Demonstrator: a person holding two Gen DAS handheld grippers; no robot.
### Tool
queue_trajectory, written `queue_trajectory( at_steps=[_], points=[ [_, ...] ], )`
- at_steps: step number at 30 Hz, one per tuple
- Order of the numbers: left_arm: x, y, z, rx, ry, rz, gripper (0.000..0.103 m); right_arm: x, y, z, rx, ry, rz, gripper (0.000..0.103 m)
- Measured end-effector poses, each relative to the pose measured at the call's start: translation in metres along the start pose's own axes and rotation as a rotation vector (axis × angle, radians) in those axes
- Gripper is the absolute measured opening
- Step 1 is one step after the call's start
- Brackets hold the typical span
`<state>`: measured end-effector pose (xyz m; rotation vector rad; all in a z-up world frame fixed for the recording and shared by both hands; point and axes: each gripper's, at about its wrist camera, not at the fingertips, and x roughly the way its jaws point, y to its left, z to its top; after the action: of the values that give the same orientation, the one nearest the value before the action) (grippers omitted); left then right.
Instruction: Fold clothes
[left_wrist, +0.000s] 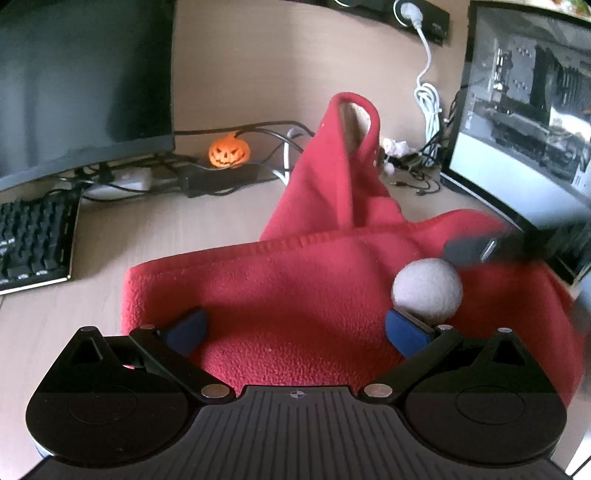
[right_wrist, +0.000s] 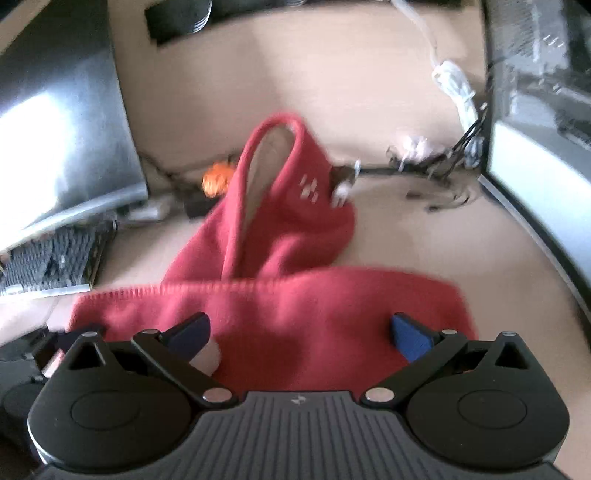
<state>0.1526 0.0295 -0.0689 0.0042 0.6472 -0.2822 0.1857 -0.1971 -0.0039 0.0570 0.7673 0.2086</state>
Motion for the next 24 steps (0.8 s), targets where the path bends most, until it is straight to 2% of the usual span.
queue_trajectory(
  at_steps=[2,5,13,17,20,24],
  points=[
    [0.001,0.002,0.001,-0.008,-0.007,-0.016,0.103,0.017,0.002,-0.014,-0.049,0.005,-0.058,0.103],
    [0.002,0.002,0.0,-0.001,-0.017,-0.024,0.103,0.014,0.002,-0.031,-0.07,-0.097,-0.058,0.103],
    [0.003,0.0,0.001,0.007,-0.017,-0.022,0.103,0.014,0.005,-0.032,-0.072,-0.101,-0.08,0.103],
    [0.011,0.002,0.007,-0.014,-0.007,-0.033,0.103,0.019,0.0,-0.022,-0.087,-0.066,-0.059,0.103],
    [0.026,-0.005,0.018,-0.021,0.0,-0.01,0.103,0.033,-0.009,-0.003,-0.11,-0.026,-0.041,0.103],
    [0.046,-0.012,0.033,-0.003,0.02,0.013,0.103,0.049,-0.027,0.048,-0.166,0.142,0.015,0.103]
  ],
)
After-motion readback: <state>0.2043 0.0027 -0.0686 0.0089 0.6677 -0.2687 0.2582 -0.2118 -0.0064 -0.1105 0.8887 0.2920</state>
